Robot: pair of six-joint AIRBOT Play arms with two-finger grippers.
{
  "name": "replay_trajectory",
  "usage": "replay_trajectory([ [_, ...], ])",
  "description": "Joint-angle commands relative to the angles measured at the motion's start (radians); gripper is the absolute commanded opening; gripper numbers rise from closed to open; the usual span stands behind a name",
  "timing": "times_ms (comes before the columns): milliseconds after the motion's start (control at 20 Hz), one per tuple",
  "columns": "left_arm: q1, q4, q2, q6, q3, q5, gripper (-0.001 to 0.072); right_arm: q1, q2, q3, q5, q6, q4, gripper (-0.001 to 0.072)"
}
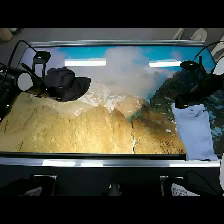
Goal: Fold the shirts.
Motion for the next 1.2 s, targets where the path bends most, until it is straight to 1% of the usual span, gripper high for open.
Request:
replay_trajectory([
  [0, 0.000, 0.000, 0.001, 0.000, 0.000, 0.000, 0.0720, 0.001, -0.001, 0.001, 0.000, 0.000, 0.000, 0.0694],
  [650, 0.000, 0.000, 0.001, 0.000, -0.001, 0.009, 0.0720, 0.001, -0.001, 0.001, 0.000, 0.000, 0.000, 0.0694],
  [900, 0.000, 0.000, -0.011, 0.000, 0.000, 0.198, 0.0720, 0.001, -0.001, 0.001, -0.004, 0.000, 0.000, 0.0694],
  [1000, -0.002, -0.004, -0.011, 0.000, 0.000, 0.254, 0.0720, 0.001, -0.001, 0.001, -0.047, 0.000, 0.000, 0.0694],
  [1150, -0.002, -0.003, -0.012, 0.000, 0.000, 0.286, 0.0720, 0.001, -0.001, 0.001, -0.145, -0.001, -0.005, 0.0694],
])
